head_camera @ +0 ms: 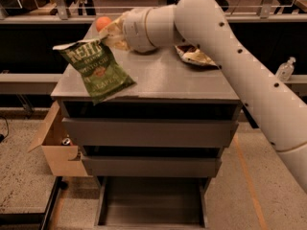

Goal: Pick green jalapeno chip bag from bottom drawer and place on counter

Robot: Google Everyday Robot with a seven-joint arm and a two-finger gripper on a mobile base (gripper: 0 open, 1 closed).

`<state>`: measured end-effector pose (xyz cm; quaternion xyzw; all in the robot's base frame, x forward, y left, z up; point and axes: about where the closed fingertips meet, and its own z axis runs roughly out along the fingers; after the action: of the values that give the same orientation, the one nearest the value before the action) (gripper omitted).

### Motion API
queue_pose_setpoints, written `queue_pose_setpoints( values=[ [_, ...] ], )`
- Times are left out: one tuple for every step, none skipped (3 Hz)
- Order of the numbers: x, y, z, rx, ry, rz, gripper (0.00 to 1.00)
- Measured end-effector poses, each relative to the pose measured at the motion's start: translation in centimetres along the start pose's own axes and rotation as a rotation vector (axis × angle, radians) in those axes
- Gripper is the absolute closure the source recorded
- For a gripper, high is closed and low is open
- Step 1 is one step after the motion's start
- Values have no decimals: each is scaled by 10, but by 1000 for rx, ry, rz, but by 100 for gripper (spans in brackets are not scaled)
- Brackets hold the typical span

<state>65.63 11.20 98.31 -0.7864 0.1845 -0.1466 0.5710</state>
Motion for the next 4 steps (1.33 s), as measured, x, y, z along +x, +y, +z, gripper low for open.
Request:
queue_pose_setpoints(
  values=[
    [29, -37, 10, 41, 18, -64, 100],
    [55, -39, 23, 28, 42, -61, 100],
    [56, -41, 24, 33, 41, -61, 81],
    [55, -41, 26, 33, 37, -61, 59]
  ],
)
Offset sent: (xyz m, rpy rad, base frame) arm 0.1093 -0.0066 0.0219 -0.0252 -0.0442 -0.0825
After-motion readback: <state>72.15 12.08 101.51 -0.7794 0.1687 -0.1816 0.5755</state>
